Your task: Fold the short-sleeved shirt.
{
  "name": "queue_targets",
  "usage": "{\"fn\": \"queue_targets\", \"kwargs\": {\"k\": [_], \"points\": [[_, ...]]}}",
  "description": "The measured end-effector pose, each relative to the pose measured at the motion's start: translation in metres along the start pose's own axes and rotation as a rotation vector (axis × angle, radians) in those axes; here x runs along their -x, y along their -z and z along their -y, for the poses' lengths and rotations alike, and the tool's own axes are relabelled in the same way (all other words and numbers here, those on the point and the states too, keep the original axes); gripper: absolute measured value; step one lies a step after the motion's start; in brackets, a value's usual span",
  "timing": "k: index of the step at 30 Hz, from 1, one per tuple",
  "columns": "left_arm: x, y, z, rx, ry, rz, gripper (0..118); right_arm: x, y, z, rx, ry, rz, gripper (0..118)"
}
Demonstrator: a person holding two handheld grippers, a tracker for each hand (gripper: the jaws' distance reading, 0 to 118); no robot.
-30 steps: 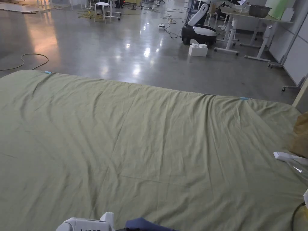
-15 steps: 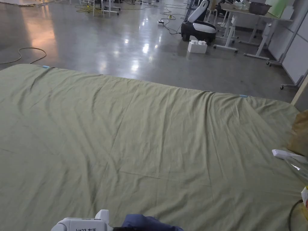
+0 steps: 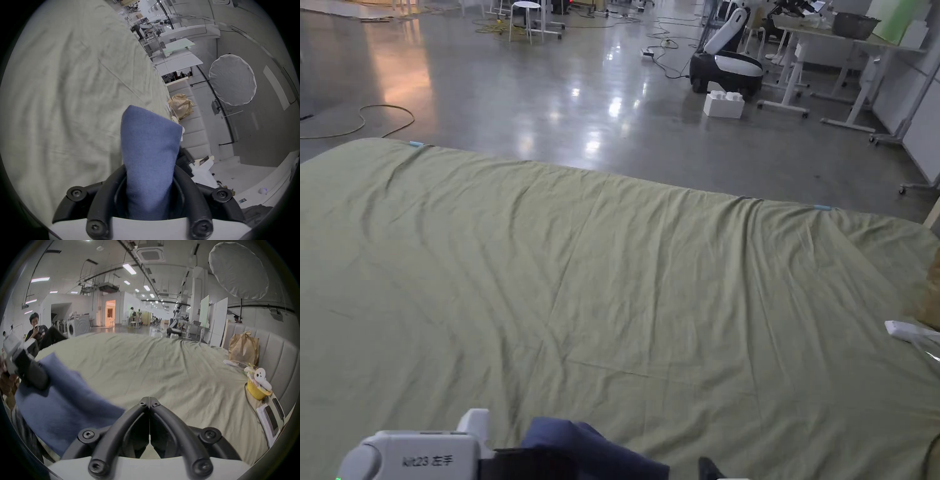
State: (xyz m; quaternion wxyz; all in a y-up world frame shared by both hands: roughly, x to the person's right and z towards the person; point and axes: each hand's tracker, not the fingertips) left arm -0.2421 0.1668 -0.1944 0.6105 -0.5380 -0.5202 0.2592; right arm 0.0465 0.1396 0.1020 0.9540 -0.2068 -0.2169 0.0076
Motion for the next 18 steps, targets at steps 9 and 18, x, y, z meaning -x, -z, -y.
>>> {"fn": "queue_targets", "kwargs": {"k": [9, 18], "points": [[0.007, -0.13, -0.041, -0.026, 0.053, -0.24, 24, -0.062, 0.006, -0.072, -0.119, 0.067, 0.122, 1], [-0.003, -0.247, -0.066, -0.097, 0.045, -0.478, 24, -0.109, -0.005, -0.099, -0.184, 0.105, 0.211, 1]]}}
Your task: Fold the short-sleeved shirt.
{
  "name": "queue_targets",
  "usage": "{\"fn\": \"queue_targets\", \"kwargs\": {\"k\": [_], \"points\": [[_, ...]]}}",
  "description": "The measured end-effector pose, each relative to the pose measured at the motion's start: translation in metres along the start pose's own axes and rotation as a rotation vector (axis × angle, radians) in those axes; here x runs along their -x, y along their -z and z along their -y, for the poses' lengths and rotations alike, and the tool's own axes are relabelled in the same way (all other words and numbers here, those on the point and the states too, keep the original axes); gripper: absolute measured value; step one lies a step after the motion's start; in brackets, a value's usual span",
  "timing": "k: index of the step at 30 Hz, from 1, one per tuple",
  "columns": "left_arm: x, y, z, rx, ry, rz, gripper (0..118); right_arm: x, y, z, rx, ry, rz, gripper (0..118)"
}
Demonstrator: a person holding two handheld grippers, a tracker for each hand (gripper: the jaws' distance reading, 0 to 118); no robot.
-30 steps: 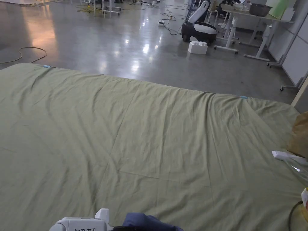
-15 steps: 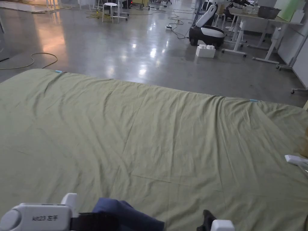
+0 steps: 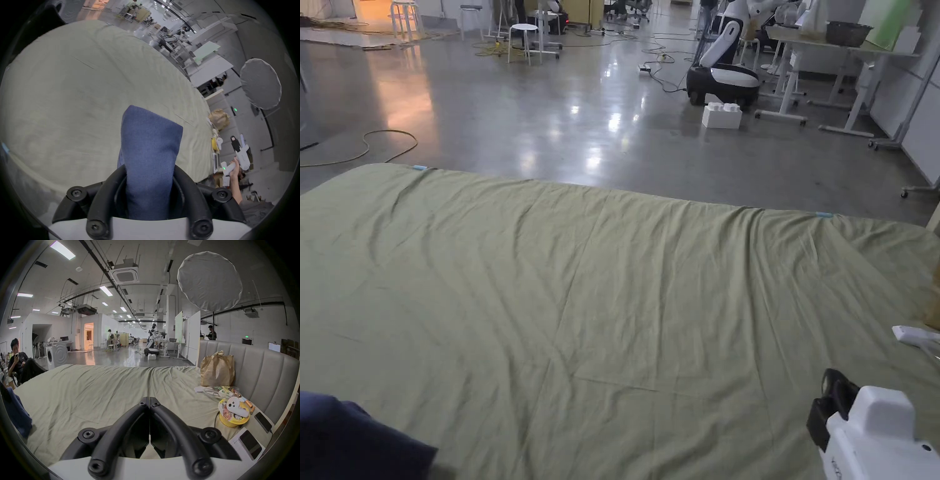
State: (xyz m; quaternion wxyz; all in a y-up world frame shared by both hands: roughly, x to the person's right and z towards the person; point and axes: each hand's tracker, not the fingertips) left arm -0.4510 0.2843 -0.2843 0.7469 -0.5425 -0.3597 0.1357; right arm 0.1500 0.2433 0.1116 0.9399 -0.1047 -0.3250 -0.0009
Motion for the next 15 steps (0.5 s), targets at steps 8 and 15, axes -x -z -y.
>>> {"fn": "queue_targets", "kwargs": {"k": [8, 15], "points": [[0.011, -0.015, -0.019, -0.041, -0.034, -0.169, 24, -0.008, -0.005, 0.0, -0.005, 0.024, 0.021, 1], [0.004, 0.01, -0.023, -0.003, -0.009, -0.28, 26, -0.005, -0.009, 0.014, 0.03, 0.019, 0.011, 1]]}}
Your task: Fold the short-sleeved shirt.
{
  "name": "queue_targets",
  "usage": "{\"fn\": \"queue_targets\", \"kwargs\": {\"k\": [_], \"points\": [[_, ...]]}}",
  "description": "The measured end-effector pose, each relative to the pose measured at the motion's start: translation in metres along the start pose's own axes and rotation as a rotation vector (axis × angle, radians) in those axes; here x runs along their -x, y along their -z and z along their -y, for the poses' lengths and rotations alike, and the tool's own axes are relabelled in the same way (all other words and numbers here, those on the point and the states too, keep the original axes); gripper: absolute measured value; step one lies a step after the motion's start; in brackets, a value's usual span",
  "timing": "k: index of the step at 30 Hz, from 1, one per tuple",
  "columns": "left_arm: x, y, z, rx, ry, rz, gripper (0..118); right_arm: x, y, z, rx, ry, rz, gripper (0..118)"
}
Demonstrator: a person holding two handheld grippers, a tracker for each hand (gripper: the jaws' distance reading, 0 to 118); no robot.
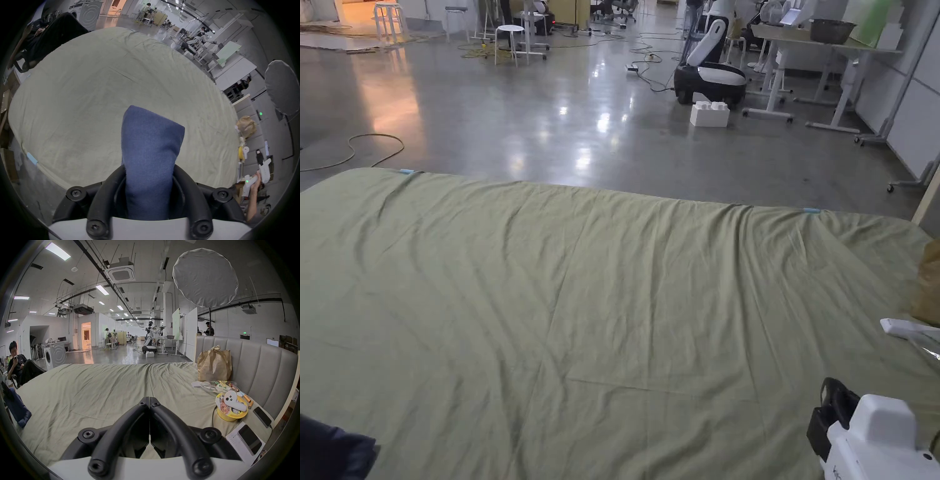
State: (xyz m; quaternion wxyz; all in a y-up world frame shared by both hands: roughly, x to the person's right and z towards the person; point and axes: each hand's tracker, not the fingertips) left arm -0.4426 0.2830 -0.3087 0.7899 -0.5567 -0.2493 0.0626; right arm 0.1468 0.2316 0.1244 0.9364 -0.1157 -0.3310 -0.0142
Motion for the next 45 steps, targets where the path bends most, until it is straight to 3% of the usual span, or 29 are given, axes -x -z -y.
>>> {"fn": "queue_targets", "kwargs": {"k": [1, 5, 6, 12, 15, 23, 28, 36, 41, 43, 45], "points": [[-0.001, 0.001, 0.0, -0.002, 0.005, -0.035, 29, 0.0, 0.0, 0.001, 0.004, -0.001, -0.002, 1], [0.002, 0.0, -0.004, -0.04, 0.011, -0.195, 70, 0.001, -0.002, 0.004, 0.015, -0.006, -0.007, 1], [-0.001, -0.004, -0.001, -0.074, 0.038, -0.23, 72, 0.0, -0.002, 0.004, 0.018, -0.007, -0.009, 1], [-0.015, -0.014, 0.01, -0.148, 0.134, -0.374, 72, 0.0, -0.002, 0.006, 0.026, 0.004, -0.014, 1], [-0.038, -0.021, 0.031, -0.293, 0.199, -0.466, 72, 0.0, 0.0, 0.008, 0.037, 0.029, -0.021, 1], [-0.102, -0.014, 0.094, -0.583, 0.247, -0.387, 72, 0.006, 0.002, 0.011, 0.045, 0.067, -0.034, 1], [-0.142, 0.02, 0.119, -0.623, 0.289, -0.308, 72, 0.012, -0.001, 0.014, 0.045, 0.065, -0.043, 1], [-0.245, 0.064, 0.148, -0.773, 0.403, -0.241, 71, 0.025, 0.0, 0.01, 0.03, 0.055, -0.05, 1], [-0.302, 0.068, 0.159, -0.879, 0.434, -0.209, 64, 0.034, 0.001, 0.003, 0.02, 0.021, -0.059, 1], [-0.316, 0.07, 0.161, -0.893, 0.457, -0.197, 48, 0.038, 0.002, 0.001, 0.011, 0.003, -0.056, 1], [-0.336, 0.071, 0.165, -0.886, 0.463, -0.197, 25, 0.042, 0.002, -0.002, 0.008, -0.011, -0.048, 1]]}}
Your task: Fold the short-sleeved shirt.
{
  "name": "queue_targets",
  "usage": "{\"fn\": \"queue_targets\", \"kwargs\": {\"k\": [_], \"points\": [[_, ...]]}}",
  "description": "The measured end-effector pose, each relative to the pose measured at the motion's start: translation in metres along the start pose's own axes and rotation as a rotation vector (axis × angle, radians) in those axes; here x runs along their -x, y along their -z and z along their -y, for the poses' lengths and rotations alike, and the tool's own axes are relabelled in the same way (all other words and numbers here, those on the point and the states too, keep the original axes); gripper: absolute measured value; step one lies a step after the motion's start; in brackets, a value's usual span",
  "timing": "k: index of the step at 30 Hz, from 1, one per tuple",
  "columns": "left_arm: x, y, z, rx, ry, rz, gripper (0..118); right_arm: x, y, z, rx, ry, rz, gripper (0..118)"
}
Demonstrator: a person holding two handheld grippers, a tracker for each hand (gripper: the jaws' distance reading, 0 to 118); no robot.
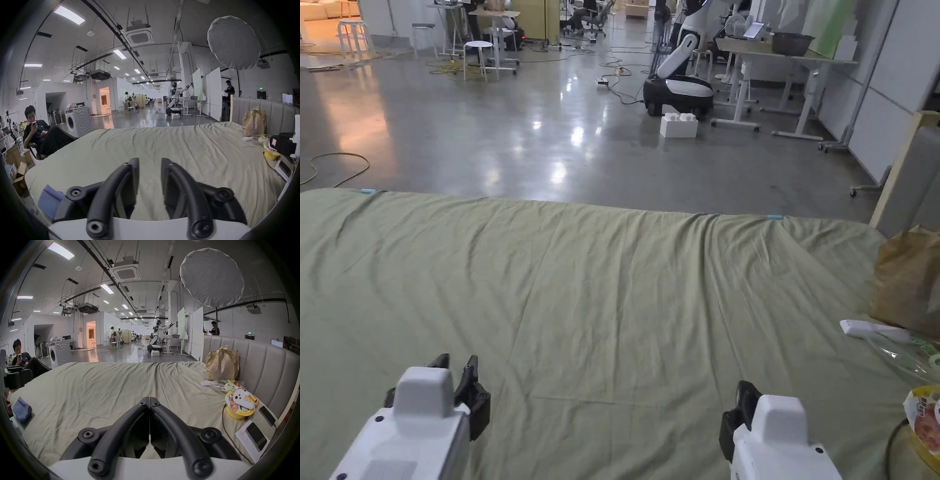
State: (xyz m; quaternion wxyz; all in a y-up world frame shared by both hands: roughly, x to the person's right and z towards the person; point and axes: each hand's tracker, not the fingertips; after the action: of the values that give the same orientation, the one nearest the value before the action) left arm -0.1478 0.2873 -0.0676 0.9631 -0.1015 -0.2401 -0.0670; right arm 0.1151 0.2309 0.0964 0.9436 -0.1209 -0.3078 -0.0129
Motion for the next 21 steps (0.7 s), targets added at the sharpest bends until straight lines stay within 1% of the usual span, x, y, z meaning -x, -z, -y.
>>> {"fn": "queue_targets", "kwargs": {"k": [3, 5, 6, 8, 11, 16, 19, 21], "points": [[-0.013, -0.002, -0.002, -0.008, -0.03, 0.04, 18, 0.003, -0.006, -0.001, -0.031, 0.015, 0.013, 1], [-0.014, -0.002, -0.002, -0.007, -0.058, 0.062, 13, 0.005, -0.009, -0.004, -0.041, 0.003, 0.036, 1], [-0.014, -0.002, -0.002, -0.007, -0.06, 0.06, 13, 0.005, -0.01, -0.004, -0.048, 0.012, 0.034, 1], [-0.018, -0.004, -0.003, -0.015, -0.067, 0.054, 8, 0.004, -0.01, -0.005, -0.05, 0.008, 0.041, 1], [-0.018, -0.007, -0.006, -0.031, -0.083, 0.049, 7, 0.003, -0.012, -0.008, -0.06, 0.005, 0.048, 1], [-0.017, -0.01, -0.01, -0.057, -0.072, 0.03, 7, -0.001, -0.01, -0.009, -0.067, 0.0, 0.048, 1], [-0.016, -0.011, -0.011, -0.068, -0.057, 0.022, 7, -0.003, -0.007, -0.01, -0.067, 0.009, 0.051, 1], [-0.015, -0.012, -0.009, -0.071, -0.047, 0.016, 7, -0.005, -0.006, -0.009, -0.054, 0.036, 0.048, 1]]}}
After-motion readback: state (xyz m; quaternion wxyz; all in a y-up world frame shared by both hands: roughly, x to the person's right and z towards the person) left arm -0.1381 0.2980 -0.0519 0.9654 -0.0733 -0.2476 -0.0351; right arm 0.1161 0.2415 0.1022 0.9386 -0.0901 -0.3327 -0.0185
